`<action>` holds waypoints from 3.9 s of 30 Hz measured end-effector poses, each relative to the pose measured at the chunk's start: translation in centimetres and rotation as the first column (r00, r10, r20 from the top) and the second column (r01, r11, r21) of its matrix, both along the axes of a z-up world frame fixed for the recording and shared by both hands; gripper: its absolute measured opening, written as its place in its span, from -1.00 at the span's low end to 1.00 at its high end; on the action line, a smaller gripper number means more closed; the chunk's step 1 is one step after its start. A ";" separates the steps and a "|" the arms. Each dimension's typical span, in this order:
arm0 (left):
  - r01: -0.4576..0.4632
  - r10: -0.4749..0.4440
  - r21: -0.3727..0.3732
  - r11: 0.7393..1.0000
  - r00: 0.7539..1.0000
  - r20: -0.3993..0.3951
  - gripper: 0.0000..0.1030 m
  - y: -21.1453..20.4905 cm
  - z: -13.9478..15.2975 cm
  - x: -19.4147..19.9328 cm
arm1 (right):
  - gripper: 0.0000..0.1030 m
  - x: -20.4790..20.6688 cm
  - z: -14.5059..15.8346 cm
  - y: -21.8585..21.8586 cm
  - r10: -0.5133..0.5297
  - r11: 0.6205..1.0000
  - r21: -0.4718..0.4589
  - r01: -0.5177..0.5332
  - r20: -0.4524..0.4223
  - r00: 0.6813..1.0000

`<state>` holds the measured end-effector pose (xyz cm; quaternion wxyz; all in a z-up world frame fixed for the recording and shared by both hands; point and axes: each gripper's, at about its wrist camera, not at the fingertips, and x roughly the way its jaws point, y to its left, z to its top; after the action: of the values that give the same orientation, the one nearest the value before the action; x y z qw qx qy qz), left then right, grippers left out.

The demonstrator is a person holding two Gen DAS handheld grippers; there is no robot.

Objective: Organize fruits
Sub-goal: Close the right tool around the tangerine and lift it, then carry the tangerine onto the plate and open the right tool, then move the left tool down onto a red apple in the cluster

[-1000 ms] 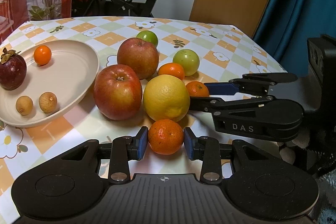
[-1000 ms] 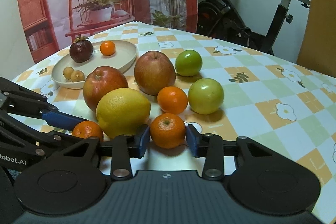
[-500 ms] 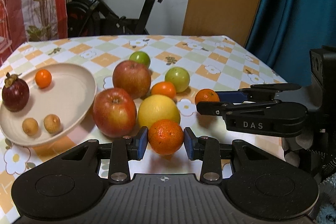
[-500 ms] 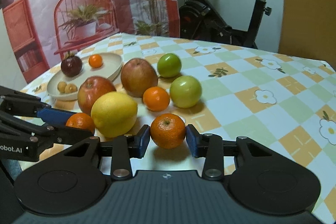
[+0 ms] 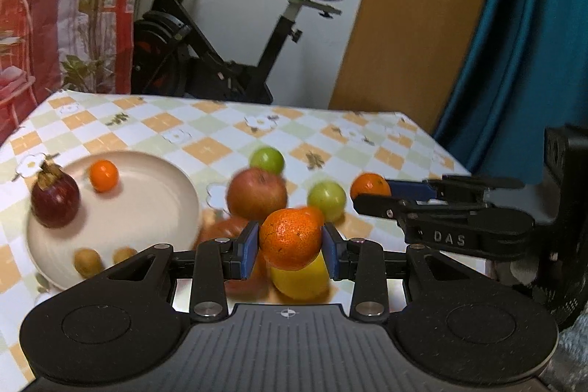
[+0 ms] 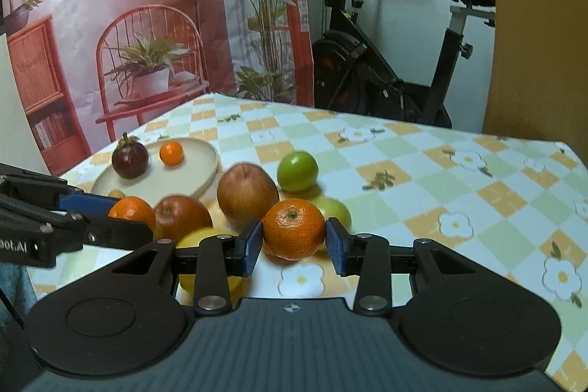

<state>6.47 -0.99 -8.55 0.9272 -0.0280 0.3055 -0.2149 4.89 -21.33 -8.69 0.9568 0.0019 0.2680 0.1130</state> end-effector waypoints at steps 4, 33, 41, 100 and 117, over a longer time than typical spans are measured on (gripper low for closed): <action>-0.036 0.036 -0.021 0.999 0.999 0.012 -0.25 1.7 1.5 1.4 | -0.22 1.0 0.9 0.5 0.010 1.000 0.004 -0.010 0.011 1.000; -0.087 0.093 0.038 0.996 0.966 -0.239 -0.25 9.6 -1.1 18.3 | -0.22 15.6 -0.9 15.0 0.240 0.962 -0.086 -0.258 -0.185 0.953; -0.073 0.084 0.049 0.996 0.958 -0.273 -0.25 9.5 -2.5 18.9 | -0.22 17.4 -2.6 15.0 0.211 0.965 -0.101 -0.243 -0.256 0.943; 0.056 -0.065 -0.038 0.998 0.958 -0.278 -0.04 3.5 -3.0 9.3 | 0.26 6.4 -3.4 11.1 0.294 0.930 -0.162 -0.329 -0.207 0.933; 0.020 -0.067 -0.142 0.990 0.938 -0.340 0.02 5.5 -3.0 9.3 | 0.25 5.3 -3.6 11.2 0.283 0.934 -0.180 -0.310 -0.158 0.946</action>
<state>15.81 4.52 -11.55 0.8505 -0.1217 0.4479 -0.2475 10.21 -10.09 -12.28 0.9045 -0.1286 0.3366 0.2280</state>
